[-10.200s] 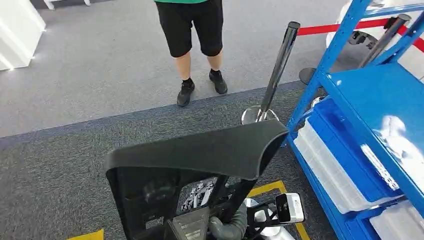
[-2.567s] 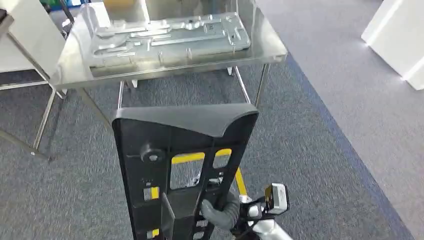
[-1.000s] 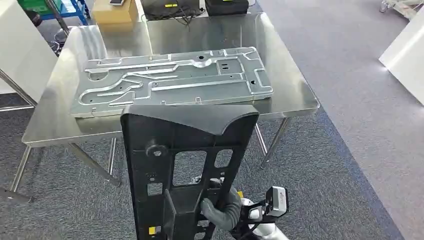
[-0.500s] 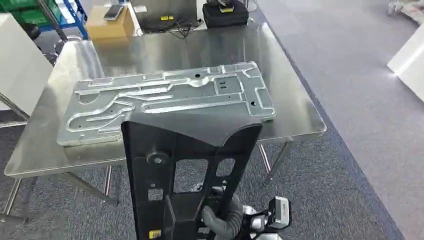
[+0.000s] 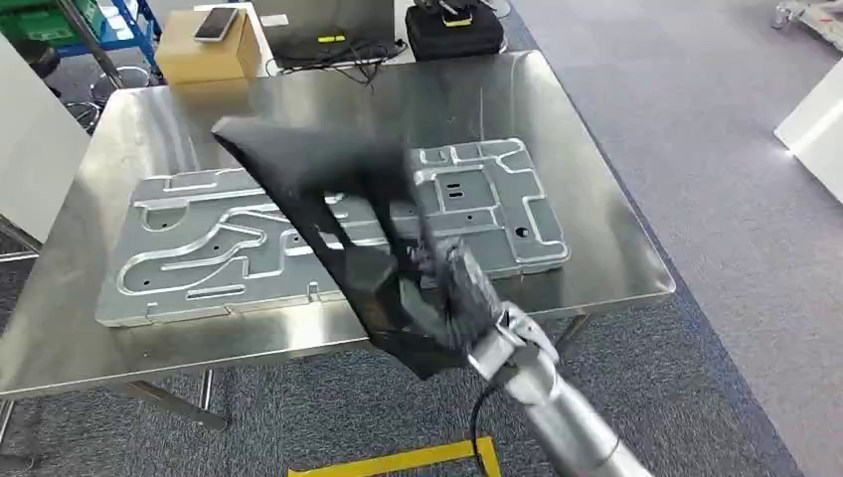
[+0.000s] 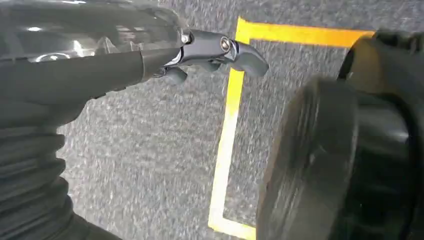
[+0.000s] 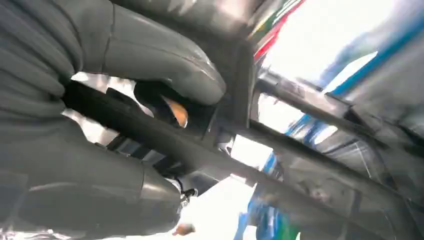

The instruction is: Take the parts from the cabinet and place them on the table.

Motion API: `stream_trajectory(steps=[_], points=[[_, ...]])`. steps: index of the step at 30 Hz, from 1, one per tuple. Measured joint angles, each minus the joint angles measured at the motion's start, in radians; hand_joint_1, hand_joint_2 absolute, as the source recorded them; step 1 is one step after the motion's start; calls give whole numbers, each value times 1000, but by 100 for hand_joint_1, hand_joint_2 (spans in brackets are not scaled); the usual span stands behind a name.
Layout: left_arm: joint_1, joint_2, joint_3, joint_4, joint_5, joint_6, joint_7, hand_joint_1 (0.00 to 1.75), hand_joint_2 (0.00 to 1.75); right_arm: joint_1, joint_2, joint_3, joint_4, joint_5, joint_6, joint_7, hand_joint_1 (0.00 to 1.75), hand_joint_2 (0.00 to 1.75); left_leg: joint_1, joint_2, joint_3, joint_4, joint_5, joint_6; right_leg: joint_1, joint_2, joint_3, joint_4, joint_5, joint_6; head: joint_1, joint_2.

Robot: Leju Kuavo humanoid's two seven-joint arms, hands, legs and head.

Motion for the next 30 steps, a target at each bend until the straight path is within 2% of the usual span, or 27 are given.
stream_trajectory(steps=[1,2,3,4,5,6,8,9,10,11,13,14,15,16,18,19,20,21,22,23,24,25,26,28,30], points=[[-4,0,0,0,0,-1,-2,0,175,-68,0,-3,41,60,-48,23,171,175,1,0,2,0,-3,7,1,-3,-39,68,-31,5,0,0],[-5,0,0,0,0,-4,-4,0,175,-121,0,-5,87,120,-83,52,171,175,0,-1,3,0,-6,11,-1,-3,-91,154,-65,9,0,0],[-6,0,0,0,1,-5,-5,0,175,-164,0,-4,119,178,-109,74,171,175,0,-3,6,0,-10,12,-3,-3,-143,234,-85,13,0,0],[-5,0,0,0,1,-5,-8,0,175,-206,2,0,154,255,-142,112,171,175,0,-5,9,1,-14,11,-5,-4,-181,279,-81,16,0,0],[-6,0,0,0,1,-5,-10,0,175,-251,5,3,194,325,-174,160,171,175,1,-6,15,1,-18,10,-8,-4,-200,281,-55,18,0,0],[-5,0,0,0,1,-6,-13,0,175,-290,12,8,239,427,-209,211,171,175,2,-8,22,1,-23,8,-10,-5,-198,244,-10,19,0,0],[-6,0,-3,0,0,-7,-16,0,175,-381,24,28,315,632,-261,287,171,175,3,-13,38,3,-33,0,-14,-5,-150,79,116,18,0,0],[-8,0,-7,0,0,-7,-18,0,175,-429,31,42,367,747,-289,333,171,175,2,-14,38,4,-37,-4,-15,-6,-136,20,140,14,0,0],[-11,1,-9,0,0,-7,-19,0,175,-474,37,46,401,804,-302,360,171,175,-4,-18,34,11,-40,-9,-7,-4,-127,3,133,10,0,0],[-12,2,-13,0,0,-8,-22,0,175,-524,47,50,444,872,-309,393,171,175,-2,-20,29,9,-36,-16,-8,-5,-129,-1,127,-4,-1,0],[-9,3,-19,0,2,-10,-24,0,175,-597,55,55,502,955,-306,419,171,175,1,-19,31,3,-35,-29,-2,-2,-130,-4,129,-17,0,0],[-9,5,-23,0,-3,-12,-24,0,175,-615,70,57,526,982,-306,441,171,175,-1,-19,33,5,-38,-33,-8,-1,-126,-13,132,-23,0,0],[-11,8,-25,0,-6,-13,-26,0,175,-663,91,60,574,1027,-302,464,171,175,2,-15,29,21,-54,-39,-12,-2,-118,-19,134,-29,0,0],[-14,8,-27,0,-10,-14,-26,0,175,-705,103,62,609,1048,-295,477,171,175,3,-13,7,69,-82,-45,-13,-3,-118,-20,133,-36,0,0],[-18,10,-32,0,-9,-14,-24,0,175,-768,124,76,687,1124,-265,487,171,175,7,-10,-75,237,-152,-53,-8,-3,-114,-20,129,-41,0,0],[-17,11,-33,0,-9,-14,-24,0,175,-779,134,84,715,1139,-249,487,171,175,8,-8,-108,300,-166,-55,-6,-4,-110,-20,127,-43,0,0],[-17,10,-34,0,-9,-14,-24,0,175,-784,143,91,747,1148,-240,487,171,175,9,-7,-122,317,-155,-55,-5,-4,-105,-20,124,-44,0,0],[-17,10,-36,0,-9,-14,-23,0,175,-784,151,97,771,1152,-235,485,171,175,9,-6,-111,285,-124,-53,-4,-3,-100,-19,120,-43,0,0],[-18,10,-40,0,-9,-14,-22,0,175,-784,161,105,791,1156,-234,485,171,175,9,-6,-82,215,-80,-50,-3,-2,-94,-19,116,-43,0,0],[-19,13,-42,0,-9,-14,-22,0,175,-788,168,108,803,1158,-232,485,171,175,8,-6,-39,117,-27,-45,-2,-2,-87,-19,111,-41,0,0],[-19,14,-43,0,-9,-14,-23,0,175,-798,175,111,821,1158,-215,482,171,175,7,-6,-3,27,8,-36,-1,-2,-82,-20,106,-38,0,0],[-19,18,-43,0,-9,-18,-25,0,175,-813,179,119,848,1159,-196,476,171,175,-2,-6,13,18,-10,-33,5,-1,-84,-20,104,-34,0,0],[-22,18,-43,0,-8,-22,-32,0,175,-823,186,131,875,1159,-173,469,171,175,-1,-5,17,1,-13,-27,4,0,-86,-19,103,-28,0,0],[-22,19,-43,0,-9,-29,-37,0,175,-815,193,159,922,1162,-155,465,171,175,-2,-6,18,2,-17,-21,3,-2,-79,-27,102,-19,0,0],[-23,19,-44,0,-9,-30,-43,0,175,-806,201,176,949,1162,-145,458,171,175,10,-3,27,-16,-10,-10,4,-3,-82,-16,88,-7,0,0]])
